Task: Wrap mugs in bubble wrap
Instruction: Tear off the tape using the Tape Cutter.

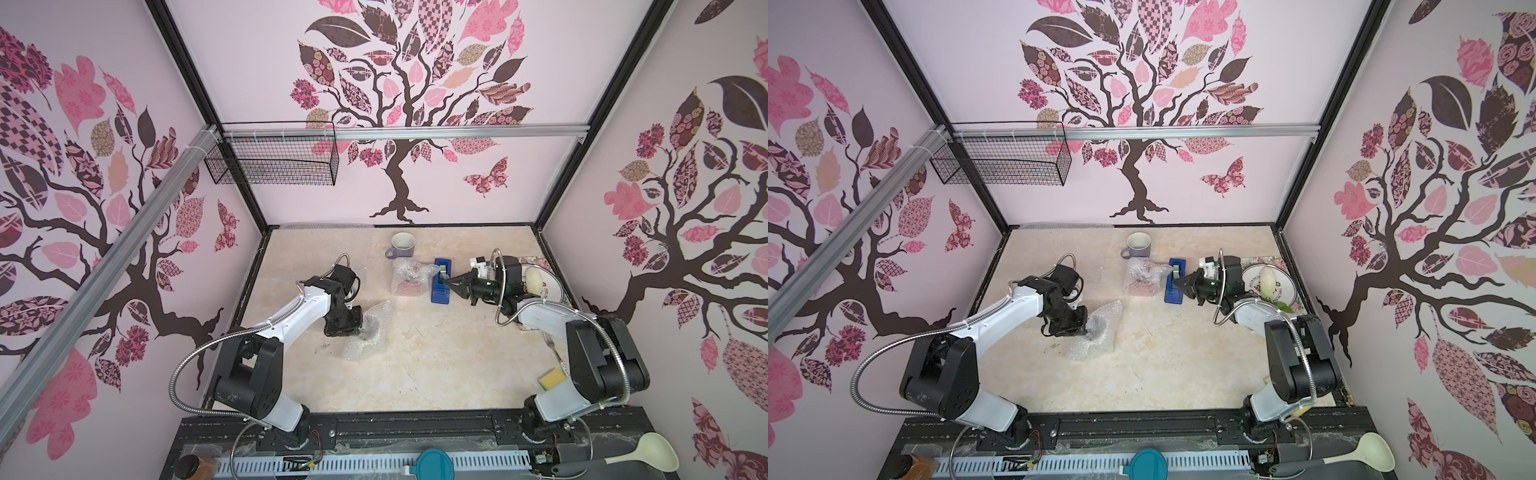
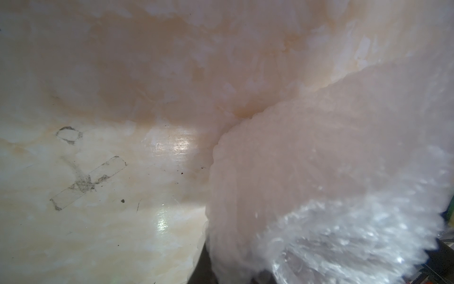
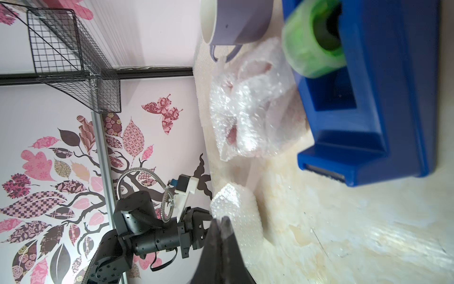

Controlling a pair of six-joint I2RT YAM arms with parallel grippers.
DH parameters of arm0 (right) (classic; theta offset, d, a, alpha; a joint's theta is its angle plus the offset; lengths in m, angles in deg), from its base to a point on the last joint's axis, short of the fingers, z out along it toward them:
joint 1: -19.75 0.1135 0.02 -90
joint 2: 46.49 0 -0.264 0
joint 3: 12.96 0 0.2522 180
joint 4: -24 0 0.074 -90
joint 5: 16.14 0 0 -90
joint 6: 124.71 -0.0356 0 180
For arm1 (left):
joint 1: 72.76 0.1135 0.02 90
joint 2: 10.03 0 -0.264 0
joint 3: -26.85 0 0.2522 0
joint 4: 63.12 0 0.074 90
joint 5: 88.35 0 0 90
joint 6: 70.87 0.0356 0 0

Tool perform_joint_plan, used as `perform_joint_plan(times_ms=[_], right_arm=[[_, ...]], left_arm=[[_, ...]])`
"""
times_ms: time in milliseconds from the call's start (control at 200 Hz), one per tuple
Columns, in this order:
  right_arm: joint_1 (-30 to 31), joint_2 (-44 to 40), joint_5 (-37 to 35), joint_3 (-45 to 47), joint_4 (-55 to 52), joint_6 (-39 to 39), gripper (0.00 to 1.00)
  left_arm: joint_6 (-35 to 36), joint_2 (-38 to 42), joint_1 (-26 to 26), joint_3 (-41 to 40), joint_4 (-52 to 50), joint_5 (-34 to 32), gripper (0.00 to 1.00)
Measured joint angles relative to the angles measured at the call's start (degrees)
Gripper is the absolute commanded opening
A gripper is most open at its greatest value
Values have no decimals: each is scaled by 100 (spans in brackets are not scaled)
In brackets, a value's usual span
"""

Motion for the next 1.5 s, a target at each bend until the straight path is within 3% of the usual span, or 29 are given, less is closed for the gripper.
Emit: perform_joint_plan(times_ms=[285, 615, 850, 1270, 1501], right_arm=[[234, 146, -92, 688, 710, -225, 0], [240, 1128, -273, 835, 1143, -260, 0], [328, 1665, -990, 415, 1110, -173, 0], [1263, 1438, -3375, -81, -275, -164, 0], [1340, 966, -3657, 501, 2, -304, 0]], left_arm=[[-20, -79, 0, 0, 46, -2, 0], [-22, -79, 0, 0, 55, -9, 0], [-22, -79, 0, 0, 44, -20, 0], [-114, -79, -50, 0, 22, -20, 0], [-177, -79, -155, 0, 15, -11, 0]])
